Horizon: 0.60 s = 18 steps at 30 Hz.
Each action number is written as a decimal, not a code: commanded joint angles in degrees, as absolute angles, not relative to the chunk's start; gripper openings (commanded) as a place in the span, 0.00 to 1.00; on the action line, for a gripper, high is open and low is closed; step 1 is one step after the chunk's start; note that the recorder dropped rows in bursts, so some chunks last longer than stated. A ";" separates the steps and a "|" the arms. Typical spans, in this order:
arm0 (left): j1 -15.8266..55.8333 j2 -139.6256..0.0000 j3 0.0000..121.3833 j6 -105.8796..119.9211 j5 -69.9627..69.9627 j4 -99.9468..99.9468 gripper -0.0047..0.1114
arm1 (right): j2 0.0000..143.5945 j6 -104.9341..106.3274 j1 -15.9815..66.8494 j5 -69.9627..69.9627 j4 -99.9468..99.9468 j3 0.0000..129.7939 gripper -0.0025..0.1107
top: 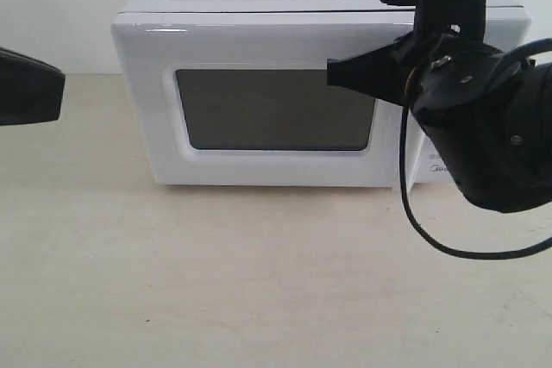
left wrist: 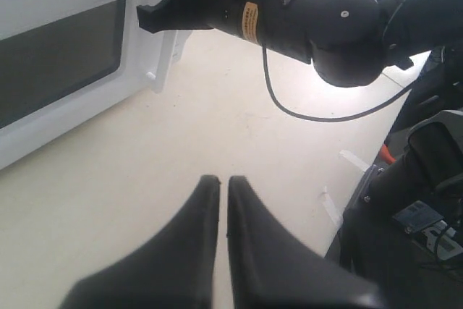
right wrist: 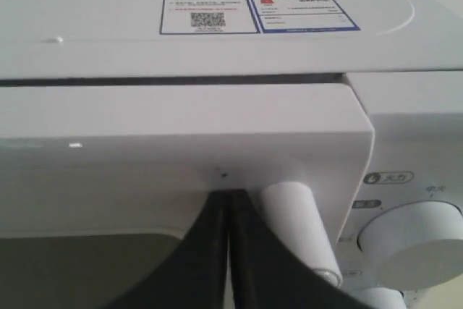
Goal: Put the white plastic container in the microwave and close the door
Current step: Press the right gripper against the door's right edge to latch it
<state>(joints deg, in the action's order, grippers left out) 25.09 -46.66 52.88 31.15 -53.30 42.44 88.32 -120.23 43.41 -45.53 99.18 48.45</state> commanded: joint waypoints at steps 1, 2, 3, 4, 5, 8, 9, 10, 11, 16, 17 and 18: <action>25.24 -46.40 52.63 30.87 -52.93 43.02 0.08 | 88.63 -120.05 42.18 -46.73 99.95 49.46 0.02; 25.24 -46.40 52.63 30.87 -52.80 43.02 0.08 | 88.63 -120.05 42.18 -46.73 99.95 49.82 0.02; 25.24 -46.40 52.63 30.87 -52.80 43.02 0.08 | 88.63 -120.05 42.18 -46.73 99.95 50.29 0.02; 25.24 -46.40 52.63 30.87 -52.67 43.02 0.08 | 88.63 -120.05 42.18 -46.73 99.95 50.60 0.02; 25.24 -46.40 52.63 30.87 -52.67 43.02 0.08 | 88.63 -120.05 42.18 -46.73 99.95 51.00 0.02; 25.24 -46.40 52.63 30.87 -52.67 43.02 0.08 | 88.63 -120.05 42.18 -46.73 99.95 51.49 0.02; 25.24 -46.40 52.63 30.87 -52.67 43.02 0.08 | 88.63 -120.05 42.18 -46.73 99.95 51.60 0.02; 25.24 -46.40 52.63 30.87 -52.67 43.02 0.08 | 88.63 -120.05 42.18 -46.73 99.95 51.60 0.02; 25.24 -46.40 52.63 30.87 -52.67 43.02 0.08 | 88.63 -120.05 42.18 -46.73 99.95 51.60 0.02; 25.24 -46.40 52.63 30.87 -52.67 43.02 0.08 | 88.11 -119.93 42.41 -46.38 99.95 51.47 0.02; 25.24 -46.40 52.63 30.87 -52.67 43.02 0.08 | 87.82 -119.79 42.41 -46.09 99.95 51.08 0.02; 25.24 -46.40 52.63 30.87 -52.67 43.02 0.08 | 86.95 -119.69 42.54 -45.96 99.95 50.48 0.02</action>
<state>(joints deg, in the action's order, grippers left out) 25.09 -46.66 52.88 31.15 -53.07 42.44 88.56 -120.23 42.73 -45.38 98.35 50.76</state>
